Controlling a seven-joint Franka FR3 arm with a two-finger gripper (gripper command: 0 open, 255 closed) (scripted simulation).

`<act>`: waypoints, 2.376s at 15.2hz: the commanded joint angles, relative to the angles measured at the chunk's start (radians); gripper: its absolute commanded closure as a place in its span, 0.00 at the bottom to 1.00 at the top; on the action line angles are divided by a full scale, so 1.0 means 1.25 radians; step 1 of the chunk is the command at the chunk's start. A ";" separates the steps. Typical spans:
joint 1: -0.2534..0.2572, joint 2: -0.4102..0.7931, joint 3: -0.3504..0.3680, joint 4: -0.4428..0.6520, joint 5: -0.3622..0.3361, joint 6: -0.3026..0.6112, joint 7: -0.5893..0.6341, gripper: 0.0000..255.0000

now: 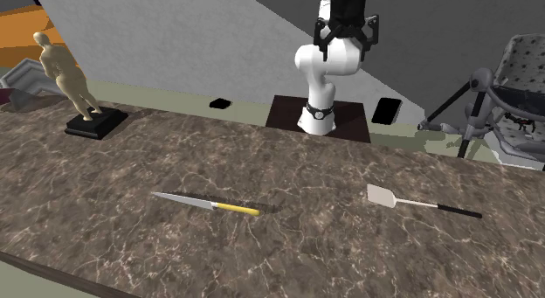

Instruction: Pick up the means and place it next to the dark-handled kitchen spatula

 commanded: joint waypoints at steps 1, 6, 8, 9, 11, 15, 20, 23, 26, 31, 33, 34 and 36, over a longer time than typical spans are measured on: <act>0.000 0.000 0.000 0.000 0.000 0.000 0.000 0.00; -0.040 0.119 0.026 0.010 0.012 0.119 0.105 0.00; -0.056 0.170 0.033 0.020 0.014 0.162 0.146 0.00; -0.063 0.196 0.037 0.027 0.015 0.183 0.167 0.00; -0.078 0.247 0.042 0.042 0.014 0.223 0.208 0.00; -0.108 0.351 0.047 0.082 0.009 0.293 0.290 0.00; -0.141 0.480 0.043 0.145 -0.002 0.365 0.390 0.00; -0.159 0.554 0.034 0.188 -0.010 0.399 0.448 0.00; -0.175 0.626 0.022 0.235 -0.018 0.427 0.505 0.00; -0.201 0.741 -0.005 0.318 -0.025 0.463 0.593 0.00; -0.212 0.785 -0.018 0.353 -0.026 0.473 0.627 0.00; -0.217 0.807 -0.025 0.370 -0.025 0.478 0.643 0.00; -0.227 0.849 -0.039 0.405 -0.024 0.486 0.674 0.00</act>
